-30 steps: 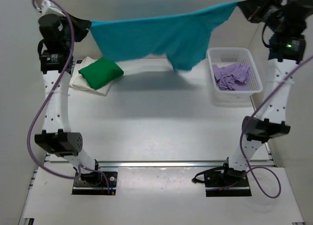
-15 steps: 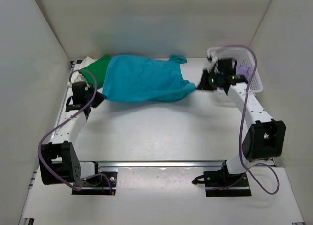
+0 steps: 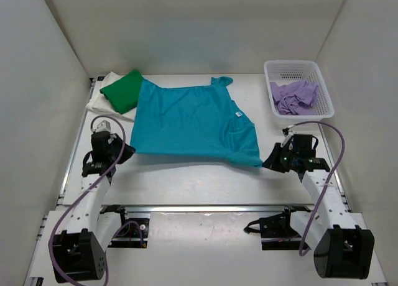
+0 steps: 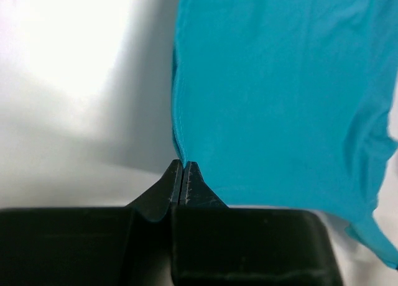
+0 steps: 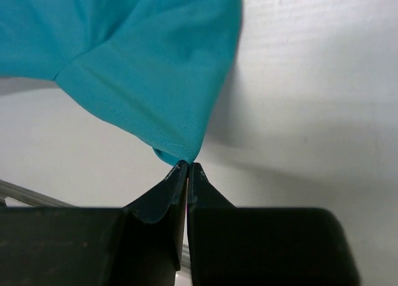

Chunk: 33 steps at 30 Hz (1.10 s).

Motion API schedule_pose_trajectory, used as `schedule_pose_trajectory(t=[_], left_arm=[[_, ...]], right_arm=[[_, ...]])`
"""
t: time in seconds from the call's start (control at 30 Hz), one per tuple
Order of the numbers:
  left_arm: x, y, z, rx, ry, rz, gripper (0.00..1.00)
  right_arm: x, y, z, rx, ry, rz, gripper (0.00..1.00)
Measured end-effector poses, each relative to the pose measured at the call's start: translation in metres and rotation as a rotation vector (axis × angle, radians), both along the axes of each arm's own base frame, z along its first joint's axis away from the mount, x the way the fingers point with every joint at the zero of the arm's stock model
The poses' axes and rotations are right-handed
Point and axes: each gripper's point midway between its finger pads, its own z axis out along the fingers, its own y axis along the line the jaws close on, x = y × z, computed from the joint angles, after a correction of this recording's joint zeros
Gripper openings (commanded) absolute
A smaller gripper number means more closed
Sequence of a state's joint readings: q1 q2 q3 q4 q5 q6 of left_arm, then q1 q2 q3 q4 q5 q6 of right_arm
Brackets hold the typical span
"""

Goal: Fold and stack the t-shirts
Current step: Flatten out the tshirt

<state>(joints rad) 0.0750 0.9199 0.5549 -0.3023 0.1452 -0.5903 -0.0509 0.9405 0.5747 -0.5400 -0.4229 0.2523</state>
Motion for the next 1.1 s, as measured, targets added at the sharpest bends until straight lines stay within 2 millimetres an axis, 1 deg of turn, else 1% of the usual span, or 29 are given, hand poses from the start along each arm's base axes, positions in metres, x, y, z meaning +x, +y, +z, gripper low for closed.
schedule_pose_trajectory(t=[0.07,0.13,0.2,0.3,0.33,0.37,0.4,0.43,0.47,0.53,0.57,0.6,0.67,0.7,0.73,0.77,0.8,0.83,0.87,0.9,0.93,0.97,1.0,1.03,1.07,1.1], left_arm=[[-0.015,-0.001,-0.01,0.012,0.034,-0.01,0.0],[-0.028,-0.001,-0.011,0.035,0.047,-0.027,0.0],[-0.037,-0.001,-0.006,0.061,0.034,-0.039,0.0],[-0.046,-0.007,0.009,0.075,0.009,-0.07,0.0],[-0.046,-0.011,0.019,0.068,0.004,-0.086,0.0],[-0.041,-0.013,0.035,0.062,-0.01,-0.096,0.0],[-0.035,-0.016,0.056,0.059,-0.024,-0.106,0.0],[-0.027,-0.019,0.082,0.06,-0.059,-0.114,0.0],[-0.016,-0.023,0.118,0.061,-0.12,-0.126,0.0],[-0.002,-0.031,0.195,0.061,-0.275,-0.144,0.0],[0.0,-0.034,0.241,0.06,-0.372,-0.151,0.0],[-0.001,-0.034,0.282,0.061,-0.463,-0.148,0.0],[-0.01,-0.034,0.354,0.062,-0.624,-0.14,0.0],[-0.016,-0.033,0.381,0.063,-0.687,-0.135,0.0],[-0.023,-0.033,0.402,0.065,-0.737,-0.131,0.0],[-0.028,-0.031,0.418,0.068,-0.774,-0.123,0.0],[-0.031,-0.03,0.429,0.071,-0.8,-0.117,0.0],[-0.032,-0.029,0.435,0.073,-0.812,-0.112,0.0],[-0.029,-0.028,0.438,0.076,-0.813,-0.108,0.0],[-0.022,-0.027,0.438,0.079,-0.805,-0.103,0.0],[-0.01,-0.026,0.433,0.083,-0.784,-0.099,0.0],[0.002,-0.024,0.424,0.084,-0.755,-0.095,0.0],[0.017,-0.023,0.413,0.083,-0.721,-0.092,0.0],[0.034,-0.022,0.396,0.081,-0.675,-0.088,0.0],[0.049,-0.021,0.377,0.078,-0.626,-0.086,0.0],[0.067,-0.02,0.35,0.072,-0.559,-0.084,0.0]], right_arm=[[-0.011,0.007,0.001,-0.009,0.012,0.013,0.0],[-0.019,0.018,0.014,-0.008,-0.023,0.054,0.0],[-0.025,0.021,0.031,-0.001,-0.073,0.068,0.0],[-0.032,0.011,0.052,-0.014,-0.139,0.025,0.0],[-0.034,0.009,0.062,-0.018,-0.157,0.014,0.0],[-0.035,0.007,0.077,-0.029,-0.178,0.006,0.0],[-0.034,0.006,0.097,-0.042,-0.208,0.002,0.01],[-0.032,0.006,0.126,-0.057,-0.259,0.003,0.0],[-0.029,0.008,0.162,-0.067,-0.338,0.015,0.0],[-0.021,0.016,0.245,-0.079,-0.522,0.037,0.0],[-0.02,0.02,0.281,-0.08,-0.603,0.048,0.0],[-0.019,0.023,0.322,-0.082,-0.697,0.048,0.0],[-0.023,0.028,0.391,-0.077,-0.84,0.043,0.0],[-0.029,0.029,0.423,-0.061,-0.91,0.039,0.0],[-0.032,0.03,0.448,-0.051,-0.961,0.03,0.0],[-0.036,0.031,0.472,-0.041,-1.011,0.021,0.0],[-0.041,0.033,0.492,-0.019,-1.056,0.025,0.0],[-0.045,0.034,0.507,-0.015,-1.086,0.02,0.0],[-0.047,0.038,0.517,-0.015,-1.109,0.02,0.0],[-0.054,0.046,0.526,-0.012,-1.148,0.052,0.0],[-0.056,0.055,0.538,-0.003,-1.198,0.031,0.0],[-0.063,0.065,0.547,0.009,-1.261,0.046,0.0],[-0.073,0.076,0.547,-0.009,-1.329,0.065,0.0],[-0.081,0.08,0.542,-0.061,-1.37,0.083,0.0],[-0.088,0.076,0.542,-0.07,-1.394,0.084,0.0],[-0.094,0.077,0.538,-0.079,-1.399,0.096,0.0]])
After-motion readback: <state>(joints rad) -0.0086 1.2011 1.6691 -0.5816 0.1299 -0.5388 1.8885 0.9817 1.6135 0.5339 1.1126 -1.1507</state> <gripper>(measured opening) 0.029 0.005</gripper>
